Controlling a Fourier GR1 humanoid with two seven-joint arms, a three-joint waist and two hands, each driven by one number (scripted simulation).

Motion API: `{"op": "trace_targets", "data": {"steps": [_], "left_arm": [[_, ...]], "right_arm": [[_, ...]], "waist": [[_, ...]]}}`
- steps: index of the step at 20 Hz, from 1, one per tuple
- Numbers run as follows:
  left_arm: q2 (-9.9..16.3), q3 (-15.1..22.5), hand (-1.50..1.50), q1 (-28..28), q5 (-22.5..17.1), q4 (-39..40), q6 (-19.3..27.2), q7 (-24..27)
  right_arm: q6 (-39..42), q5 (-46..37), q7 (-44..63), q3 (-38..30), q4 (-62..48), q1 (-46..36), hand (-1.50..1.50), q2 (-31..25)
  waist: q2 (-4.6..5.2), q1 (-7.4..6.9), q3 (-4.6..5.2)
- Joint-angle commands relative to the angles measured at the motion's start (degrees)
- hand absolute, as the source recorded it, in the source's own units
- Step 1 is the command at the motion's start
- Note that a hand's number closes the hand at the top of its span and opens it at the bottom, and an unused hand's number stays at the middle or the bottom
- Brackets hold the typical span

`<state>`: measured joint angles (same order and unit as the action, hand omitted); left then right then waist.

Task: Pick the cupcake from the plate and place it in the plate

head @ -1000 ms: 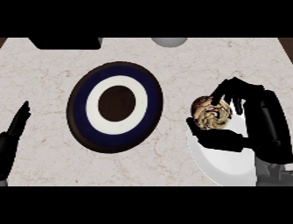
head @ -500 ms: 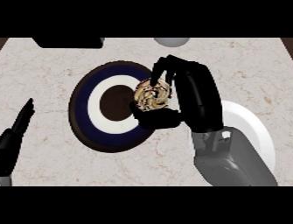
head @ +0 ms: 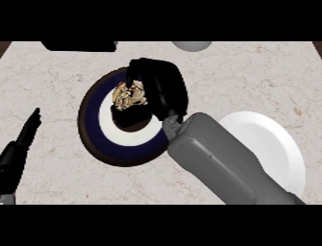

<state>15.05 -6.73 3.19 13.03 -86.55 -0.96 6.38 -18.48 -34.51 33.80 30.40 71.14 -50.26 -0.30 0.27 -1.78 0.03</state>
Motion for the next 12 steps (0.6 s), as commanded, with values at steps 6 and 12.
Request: {"op": "trace_targets", "data": {"steps": [6, 12], "left_arm": [[1.3, -1.9, 0.00, -0.2, -1.3, 3.7, -2.0, 3.2], [-0.3, 0.4, 0.00, 1.5, 0.0, -1.7, -1.7, 1.5]], "right_arm": [[-15.4, 18.5, -0.3, 6.3, -13.8, -4.0, -1.50, 0.3], [-21.8, 28.3, -5.8, 10.7, -21.9, -10.0, -1.50, 0.3]], "waist": [[0.35, -1.60, 0.03], [0.25, -1.86, -0.02]]}}
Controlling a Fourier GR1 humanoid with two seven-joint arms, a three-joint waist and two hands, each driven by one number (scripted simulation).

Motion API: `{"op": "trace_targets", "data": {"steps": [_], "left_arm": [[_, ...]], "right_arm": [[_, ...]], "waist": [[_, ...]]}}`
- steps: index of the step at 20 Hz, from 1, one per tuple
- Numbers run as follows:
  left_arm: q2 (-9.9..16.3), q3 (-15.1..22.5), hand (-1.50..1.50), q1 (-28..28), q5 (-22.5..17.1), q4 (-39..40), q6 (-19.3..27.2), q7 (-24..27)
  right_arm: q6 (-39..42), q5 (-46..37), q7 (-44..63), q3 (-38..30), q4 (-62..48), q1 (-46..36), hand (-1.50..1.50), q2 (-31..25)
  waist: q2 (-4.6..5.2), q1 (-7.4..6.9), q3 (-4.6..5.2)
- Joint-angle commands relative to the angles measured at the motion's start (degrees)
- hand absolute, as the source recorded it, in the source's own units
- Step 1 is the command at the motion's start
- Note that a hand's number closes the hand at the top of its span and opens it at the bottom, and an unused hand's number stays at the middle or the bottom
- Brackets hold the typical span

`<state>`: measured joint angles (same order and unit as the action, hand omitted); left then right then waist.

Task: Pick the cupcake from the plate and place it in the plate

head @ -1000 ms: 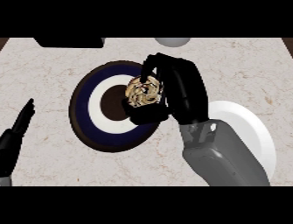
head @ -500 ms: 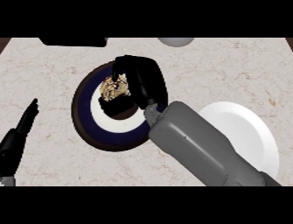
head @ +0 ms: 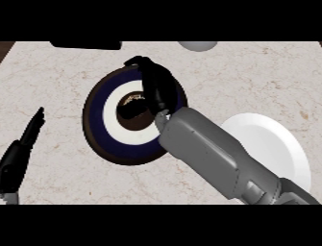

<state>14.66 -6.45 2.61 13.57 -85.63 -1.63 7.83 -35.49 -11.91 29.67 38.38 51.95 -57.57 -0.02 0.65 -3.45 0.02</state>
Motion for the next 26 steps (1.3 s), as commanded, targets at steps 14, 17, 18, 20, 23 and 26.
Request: {"op": "trace_targets", "data": {"steps": [14, 17, 18, 20, 23, 26], "left_arm": [[-0.9, -1.7, 0.00, 2.5, 0.2, 0.7, 1.2, 2.0], [2.9, -5.1, 0.00, 1.3, -2.8, 1.9, -2.4, 0.9], [0.3, -3.3, 0.00, 2.9, -0.5, -0.4, 0.6, 1.4], [0.1, -2.9, 0.00, -0.9, -0.8, 2.3, -0.2, 0.2], [-0.7, -2.2, 0.00, -2.6, 1.2, 3.0, 1.6, -0.5], [-0.3, -3.5, 0.00, -0.2, 0.1, 2.5, 0.5, 1.4]], "right_arm": [[-15.1, 17.4, -25.4, -16.9, 8.8, 13.7, -1.50, -1.9], [-9.2, 22.1, -32.9, -19.8, 17.9, 22.9, -1.50, -4.6], [-7.3, 23.1, -34.5, -21.3, 18.2, 24.7, -1.50, -5.6], [-1.5, 26.5, -43.3, -25.3, 14.9, 26.6, -1.50, -5.0], [5.0, 28.0, -49.6, -27.8, 14.9, 31.3, -1.50, -7.7], [9.9, 27.6, -55.1, -29.8, 11.1, 32.8, -1.50, -8.6]], "waist": [[-0.36, 2.93, -0.09], [-0.54, 3.86, -0.13], [-0.61, 3.57, -0.11], [-0.34, 3.37, -0.10], [-0.42, 3.59, -0.08], [-0.53, 3.21, -0.04]]}}
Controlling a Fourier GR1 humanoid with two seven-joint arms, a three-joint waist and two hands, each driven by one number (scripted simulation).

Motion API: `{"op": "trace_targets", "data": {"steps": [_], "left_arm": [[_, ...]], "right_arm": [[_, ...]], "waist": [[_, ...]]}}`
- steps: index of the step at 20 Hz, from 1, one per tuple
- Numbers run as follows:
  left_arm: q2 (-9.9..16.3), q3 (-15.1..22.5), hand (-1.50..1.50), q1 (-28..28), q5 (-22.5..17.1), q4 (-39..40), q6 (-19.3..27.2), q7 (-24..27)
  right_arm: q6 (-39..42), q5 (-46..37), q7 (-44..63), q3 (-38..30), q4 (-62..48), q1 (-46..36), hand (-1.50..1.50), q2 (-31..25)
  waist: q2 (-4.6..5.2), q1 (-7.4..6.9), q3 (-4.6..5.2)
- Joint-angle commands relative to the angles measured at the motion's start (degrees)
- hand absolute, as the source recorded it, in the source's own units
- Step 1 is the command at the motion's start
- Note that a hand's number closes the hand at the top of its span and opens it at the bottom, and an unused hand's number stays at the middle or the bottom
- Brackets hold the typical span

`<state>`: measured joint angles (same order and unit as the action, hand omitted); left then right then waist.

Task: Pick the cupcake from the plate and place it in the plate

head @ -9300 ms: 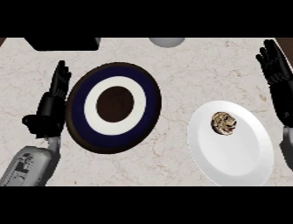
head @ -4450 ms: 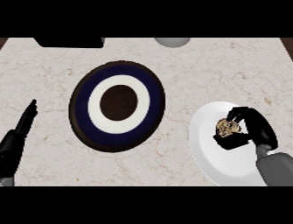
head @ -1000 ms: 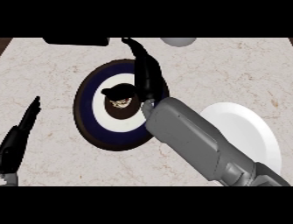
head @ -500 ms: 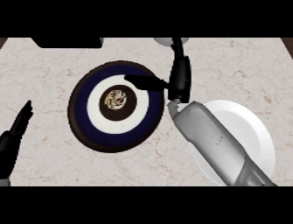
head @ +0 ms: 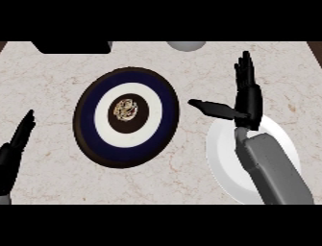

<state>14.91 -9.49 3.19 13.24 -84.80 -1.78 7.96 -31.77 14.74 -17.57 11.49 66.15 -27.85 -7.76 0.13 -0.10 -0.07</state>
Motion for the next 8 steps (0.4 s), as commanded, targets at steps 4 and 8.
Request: {"op": "trace_targets", "data": {"steps": [4, 8], "left_arm": [[0.2, -0.4, 0.00, 1.6, -0.6, -2.1, -2.0, -1.2], [-1.6, 0.8, 0.00, -0.3, 2.4, -4.0, 0.0, -4.6]], "right_arm": [[13.4, 3.6, -7.4, -7.0, 0.7, 8.2, -1.50, -8.0], [16.4, 2.4, -13.5, -11.0, -10.7, 4.6, -1.50, -4.5]], "waist": [[-0.16, 0.15, 0.05], [-0.06, -0.21, 0.04]]}}
